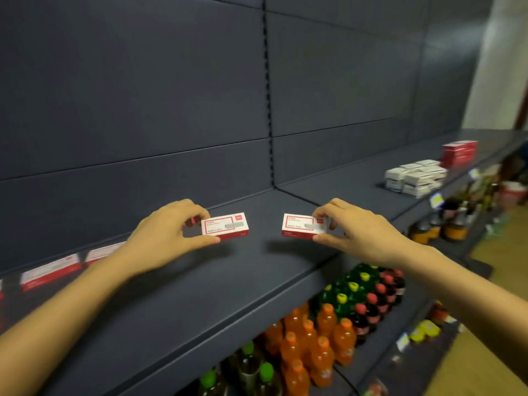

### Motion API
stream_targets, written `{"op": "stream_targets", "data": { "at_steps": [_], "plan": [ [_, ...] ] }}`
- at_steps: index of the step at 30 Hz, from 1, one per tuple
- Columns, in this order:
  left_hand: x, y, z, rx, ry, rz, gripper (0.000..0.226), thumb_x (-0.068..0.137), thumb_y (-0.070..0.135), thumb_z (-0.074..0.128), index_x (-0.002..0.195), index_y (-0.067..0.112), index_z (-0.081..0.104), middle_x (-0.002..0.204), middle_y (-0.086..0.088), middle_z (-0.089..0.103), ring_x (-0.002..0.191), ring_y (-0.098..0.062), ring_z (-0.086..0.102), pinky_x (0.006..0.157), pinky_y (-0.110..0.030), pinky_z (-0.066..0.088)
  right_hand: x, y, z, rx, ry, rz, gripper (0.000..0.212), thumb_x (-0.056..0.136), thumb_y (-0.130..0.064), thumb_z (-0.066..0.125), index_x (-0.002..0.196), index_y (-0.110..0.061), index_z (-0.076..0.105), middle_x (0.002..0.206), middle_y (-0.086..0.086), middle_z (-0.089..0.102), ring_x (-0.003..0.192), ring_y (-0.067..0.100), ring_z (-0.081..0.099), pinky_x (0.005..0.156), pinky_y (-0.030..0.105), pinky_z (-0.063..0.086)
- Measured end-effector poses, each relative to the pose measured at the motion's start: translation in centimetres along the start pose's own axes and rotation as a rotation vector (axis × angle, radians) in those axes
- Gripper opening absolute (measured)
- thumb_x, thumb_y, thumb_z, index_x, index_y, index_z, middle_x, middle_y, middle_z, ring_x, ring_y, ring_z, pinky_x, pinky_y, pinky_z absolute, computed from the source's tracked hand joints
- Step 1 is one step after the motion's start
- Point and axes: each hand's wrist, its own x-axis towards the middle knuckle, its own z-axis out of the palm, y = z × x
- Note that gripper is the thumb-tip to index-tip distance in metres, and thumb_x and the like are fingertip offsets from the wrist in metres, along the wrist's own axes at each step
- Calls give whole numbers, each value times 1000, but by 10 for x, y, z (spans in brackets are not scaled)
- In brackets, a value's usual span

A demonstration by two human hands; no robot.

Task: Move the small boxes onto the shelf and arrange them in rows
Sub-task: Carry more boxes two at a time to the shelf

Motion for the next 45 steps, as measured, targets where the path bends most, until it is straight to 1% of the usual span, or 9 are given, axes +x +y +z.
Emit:
{"op": "stream_targets", "data": {
  "at_steps": [6,11,17,24,29,32,38,42,45],
  "plan": [
    [67,89,47,-117,-31,157,54,60,67,50,98,30,60,95,13,59,86,-6,53,76,-33,49,-50,93,-41,-68,54,129,42,86,-51,52,122,-30,46,120,-11,49,104,14,54,69,30,40],
    [117,174,97,-203,-31,227,37,71,52,66,100,30,60,96,13,59,90,-8,54,81,-39,49,-86,173,-70,-132,54,191,41,86,-50,52,122,-32,46,119,-11,49,104,15,55,69,33,43],
    [167,267,151,-224,-10,277,46,69,59,60,102,27,60,96,13,58,88,-9,52,78,-39,49,-118,266,-100,-175,47,273,43,87,-48,53,126,-30,45,121,-7,49,107,16,53,73,34,44],
    [233,348,205,-201,12,273,40,74,51,67,102,22,64,101,9,60,92,-11,50,79,-36,46,-136,360,-122,-133,41,331,41,88,-46,53,125,-29,47,122,-6,49,95,12,53,73,33,47],
    [286,393,238,-123,-4,290,42,75,51,65,105,22,63,109,4,62,91,-10,46,75,-31,40,-132,425,-127,-130,62,377,43,88,-47,53,126,-28,47,122,-4,50,101,15,54,80,40,50],
    [320,411,258,-65,0,289,44,76,54,62,104,21,63,108,2,63,94,-11,49,80,-33,43,-125,467,-125,-143,57,384,43,87,-47,53,125,-28,47,121,-4,51,99,14,54,79,37,50],
    [391,435,308,25,27,281,44,77,56,59,105,22,61,109,3,62,101,-15,50,78,-29,36,-91,557,-122,-157,48,357,43,88,-45,53,126,-26,47,119,-4,51,89,8,50,71,29,48],
    [436,449,342,68,20,260,44,79,57,57,106,22,61,109,3,63,102,-15,51,84,-30,35,-57,615,-129,-212,-18,310,46,88,-45,53,129,-26,45,119,-4,50,92,8,46,74,32,49],
    [465,459,366,101,33,245,44,80,57,54,106,22,60,110,3,62,104,-15,50,86,-31,34,-34,653,-126,-171,-37,281,46,89,-42,54,129,-23,45,121,-1,50,101,13,51,81,35,50]
  ]
}}
